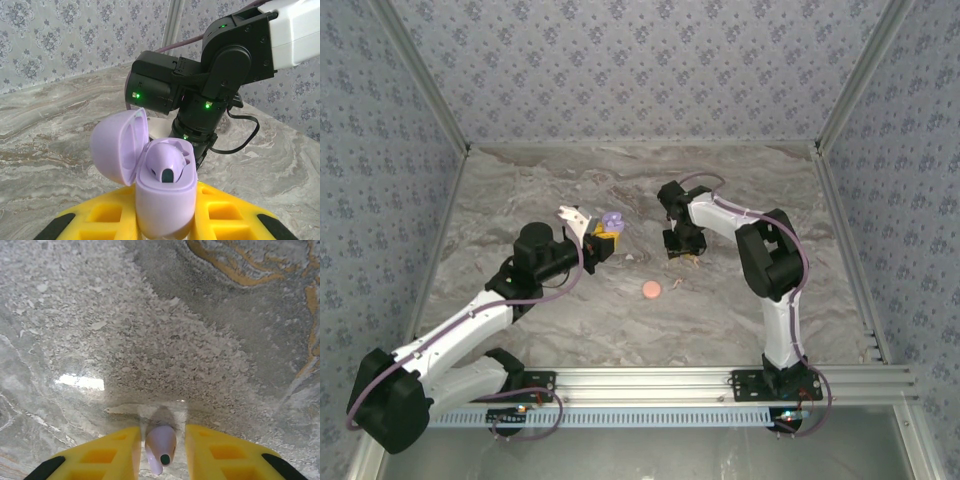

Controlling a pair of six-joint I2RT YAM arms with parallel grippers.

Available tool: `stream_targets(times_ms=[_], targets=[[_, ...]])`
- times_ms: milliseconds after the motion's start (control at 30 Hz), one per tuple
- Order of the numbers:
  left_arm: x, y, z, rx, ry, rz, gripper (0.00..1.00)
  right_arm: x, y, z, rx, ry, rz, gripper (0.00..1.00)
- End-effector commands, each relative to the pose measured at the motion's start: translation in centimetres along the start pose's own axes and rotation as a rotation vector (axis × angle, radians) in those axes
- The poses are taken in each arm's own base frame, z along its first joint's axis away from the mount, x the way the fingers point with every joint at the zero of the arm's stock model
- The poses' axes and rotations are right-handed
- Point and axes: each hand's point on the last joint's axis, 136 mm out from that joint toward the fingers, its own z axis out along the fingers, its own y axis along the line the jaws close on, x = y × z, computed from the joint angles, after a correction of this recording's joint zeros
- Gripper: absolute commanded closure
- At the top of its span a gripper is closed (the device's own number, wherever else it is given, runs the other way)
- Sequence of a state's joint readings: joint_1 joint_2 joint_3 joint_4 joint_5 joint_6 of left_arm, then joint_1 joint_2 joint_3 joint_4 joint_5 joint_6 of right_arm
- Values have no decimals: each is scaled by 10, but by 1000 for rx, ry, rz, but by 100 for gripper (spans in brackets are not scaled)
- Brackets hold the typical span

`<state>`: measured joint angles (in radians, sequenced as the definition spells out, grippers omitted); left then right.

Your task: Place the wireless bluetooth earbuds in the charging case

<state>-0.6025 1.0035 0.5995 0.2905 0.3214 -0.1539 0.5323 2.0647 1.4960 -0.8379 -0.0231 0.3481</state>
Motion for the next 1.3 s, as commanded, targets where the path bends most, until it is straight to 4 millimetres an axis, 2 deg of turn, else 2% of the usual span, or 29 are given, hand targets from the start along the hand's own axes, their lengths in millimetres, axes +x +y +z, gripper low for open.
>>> stream_targets(times_ms=[0, 133, 333, 633, 1067, 1267], targets=[[-19, -8, 0, 24, -48, 28, 77, -2, 3, 8, -2, 16, 2, 69], [-19, -8, 0, 24, -49, 30, 77, -2, 3, 11, 0, 22, 0, 70], [-18, -8, 0, 27, -44, 29, 77, -3, 0, 12, -2, 22, 8, 79], [-16, -7, 4, 29, -33, 23, 77, -8, -3, -1, -71, -34, 37, 83], [-7, 3, 21, 7, -43, -54, 77, -26, 13, -47, -310, -241, 46, 84], [-2, 13, 25, -33, -55, -92, 77, -31, 21, -80, -418, -337, 32, 84]])
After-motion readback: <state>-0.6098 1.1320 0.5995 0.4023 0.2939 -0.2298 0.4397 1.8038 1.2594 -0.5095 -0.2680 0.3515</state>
